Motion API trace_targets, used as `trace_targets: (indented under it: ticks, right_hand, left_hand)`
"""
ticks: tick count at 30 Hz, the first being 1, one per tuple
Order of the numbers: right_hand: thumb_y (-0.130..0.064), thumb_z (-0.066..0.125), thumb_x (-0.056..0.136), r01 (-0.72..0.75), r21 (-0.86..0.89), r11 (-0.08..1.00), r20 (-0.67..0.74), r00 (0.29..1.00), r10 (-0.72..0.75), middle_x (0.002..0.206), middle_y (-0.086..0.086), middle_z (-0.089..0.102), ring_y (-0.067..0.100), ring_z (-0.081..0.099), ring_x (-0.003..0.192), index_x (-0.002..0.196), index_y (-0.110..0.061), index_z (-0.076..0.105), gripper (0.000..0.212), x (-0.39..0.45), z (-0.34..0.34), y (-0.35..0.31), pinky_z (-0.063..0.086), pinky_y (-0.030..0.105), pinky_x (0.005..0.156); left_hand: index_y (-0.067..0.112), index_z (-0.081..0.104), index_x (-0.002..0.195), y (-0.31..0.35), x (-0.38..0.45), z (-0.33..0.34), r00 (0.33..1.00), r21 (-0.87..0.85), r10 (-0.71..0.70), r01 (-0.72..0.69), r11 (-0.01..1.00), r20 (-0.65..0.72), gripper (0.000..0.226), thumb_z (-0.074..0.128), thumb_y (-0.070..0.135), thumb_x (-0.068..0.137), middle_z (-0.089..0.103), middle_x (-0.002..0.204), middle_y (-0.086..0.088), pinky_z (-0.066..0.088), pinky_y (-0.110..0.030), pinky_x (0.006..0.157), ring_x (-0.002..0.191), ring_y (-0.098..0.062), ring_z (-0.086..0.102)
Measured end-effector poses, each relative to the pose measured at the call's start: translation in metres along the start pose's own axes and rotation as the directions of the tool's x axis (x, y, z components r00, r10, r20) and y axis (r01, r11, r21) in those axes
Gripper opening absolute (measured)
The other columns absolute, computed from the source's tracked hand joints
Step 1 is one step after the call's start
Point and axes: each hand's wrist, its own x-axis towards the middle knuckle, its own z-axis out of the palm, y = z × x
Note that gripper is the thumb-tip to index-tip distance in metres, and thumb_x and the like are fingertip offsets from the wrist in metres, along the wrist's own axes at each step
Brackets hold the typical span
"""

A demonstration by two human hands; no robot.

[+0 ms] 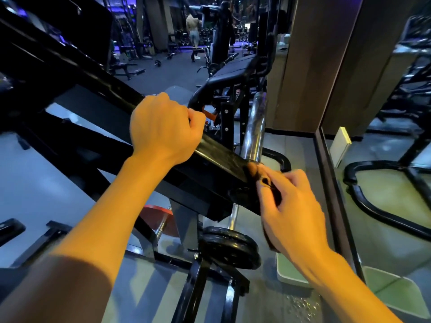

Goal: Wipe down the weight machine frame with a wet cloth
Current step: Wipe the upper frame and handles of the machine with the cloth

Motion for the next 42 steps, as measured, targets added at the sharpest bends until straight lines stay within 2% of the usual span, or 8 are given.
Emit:
trace_targets:
  ticks: [6, 12, 15, 20, 27, 30, 33, 42]
  right_hand:
    - [-0.049, 0.046, 0.105, 0.175, -0.061, 0.983, 0.033, 0.984, -0.173, 0.106, -0.018, 0.041, 0.002, 0.051, 0.065, 0.14, -0.053, 0.051, 0.036, 0.016, 0.006, -0.033, 0.028, 0.017, 0.049]
    - [-0.051, 0.048, 0.1, -0.01, -0.094, 0.995, 0.003, 1.0, 0.011, 0.096, -0.025, 0.043, 0.0, 0.055, 0.068, 0.136, -0.053, 0.058, 0.037, -0.021, -0.016, 0.021, 0.034, 0.018, 0.049]
    - [-0.049, 0.048, 0.104, 0.035, -0.024, 0.999, 0.001, 0.999, -0.035, 0.099, -0.021, 0.043, 0.002, 0.055, 0.069, 0.133, -0.055, 0.057, 0.031, -0.003, -0.002, -0.004, 0.034, 0.018, 0.05]
    - [-0.047, 0.046, 0.106, 0.141, -0.042, 0.989, 0.033, 0.99, -0.14, 0.108, -0.015, 0.045, 0.005, 0.054, 0.065, 0.136, -0.052, 0.054, 0.032, 0.02, 0.007, -0.027, 0.039, 0.023, 0.05]
    - [-0.048, 0.046, 0.103, 0.015, -0.094, 0.995, -0.004, 1.0, -0.015, 0.103, -0.016, 0.047, 0.002, 0.053, 0.064, 0.136, -0.054, 0.055, 0.034, -0.009, -0.008, 0.008, 0.034, 0.02, 0.049]
    - [-0.044, 0.048, 0.106, 0.119, -0.041, 0.992, 0.002, 0.993, -0.119, 0.108, -0.013, 0.046, 0.006, 0.054, 0.065, 0.135, -0.048, 0.057, 0.031, 0.01, 0.008, -0.026, 0.04, 0.023, 0.048]
    - [-0.042, 0.05, 0.106, 0.217, -0.083, 0.973, 0.018, 0.976, -0.217, 0.109, -0.014, 0.042, 0.005, 0.048, 0.061, 0.14, -0.045, 0.054, 0.034, 0.014, 0.009, -0.041, 0.031, 0.017, 0.046]
    - [-0.047, 0.049, 0.101, 0.026, -0.145, 0.989, 0.005, 1.0, -0.026, 0.103, -0.015, 0.045, 0.003, 0.052, 0.059, 0.141, -0.048, 0.055, 0.04, -0.019, -0.012, 0.019, 0.048, 0.027, 0.045]
  left_hand:
    - [0.014, 0.033, 0.045, 0.0, -0.001, -0.005, 0.999, -0.013, 0.033, -0.034, 0.999, -0.007, 0.053, 0.035, 0.03, 0.096, 0.024, 0.047, 0.0, 0.008, -0.03, 0.05, 0.051, -0.017, 0.019]
    - [0.017, 0.028, 0.044, 0.001, 0.0, -0.001, 1.0, -0.031, 0.002, -0.003, 1.0, -0.022, 0.054, 0.04, 0.026, 0.096, 0.021, 0.045, 0.003, 0.02, -0.029, 0.049, 0.051, -0.013, 0.014]
    - [0.016, 0.029, 0.044, 0.001, 0.0, -0.003, 1.0, -0.017, 0.016, -0.017, 1.0, -0.025, 0.054, 0.044, 0.024, 0.095, 0.022, 0.045, 0.002, 0.008, -0.029, 0.05, 0.052, -0.017, 0.018]
    - [0.015, 0.031, 0.044, 0.0, 0.0, -0.004, 1.0, -0.028, 0.024, -0.024, 0.999, -0.015, 0.052, 0.043, 0.023, 0.093, 0.024, 0.045, 0.001, 0.016, -0.03, 0.046, 0.052, -0.018, 0.023]
    - [0.017, 0.028, 0.044, 0.003, -0.001, -0.003, 1.0, -0.019, -0.01, 0.009, 1.0, -0.013, 0.054, 0.045, 0.023, 0.095, 0.022, 0.046, 0.002, 0.01, -0.028, 0.049, 0.05, -0.011, 0.013]
    - [0.015, 0.029, 0.044, 0.003, -0.001, -0.005, 1.0, -0.024, -0.007, 0.007, 1.0, -0.01, 0.054, 0.045, 0.022, 0.095, 0.021, 0.046, 0.001, 0.009, -0.028, 0.049, 0.05, -0.013, 0.014]
    - [0.013, 0.035, 0.045, 0.001, 0.0, -0.004, 1.0, -0.015, -0.002, 0.002, 1.0, 0.004, 0.053, 0.043, 0.024, 0.096, 0.025, 0.045, 0.0, 0.012, -0.03, 0.047, 0.051, -0.015, 0.018]
    - [0.015, 0.032, 0.044, 0.001, 0.0, -0.001, 1.0, 0.004, 0.0, 0.0, 1.0, -0.022, 0.054, 0.041, 0.026, 0.097, 0.024, 0.046, 0.001, 0.009, -0.029, 0.05, 0.052, -0.018, 0.021]
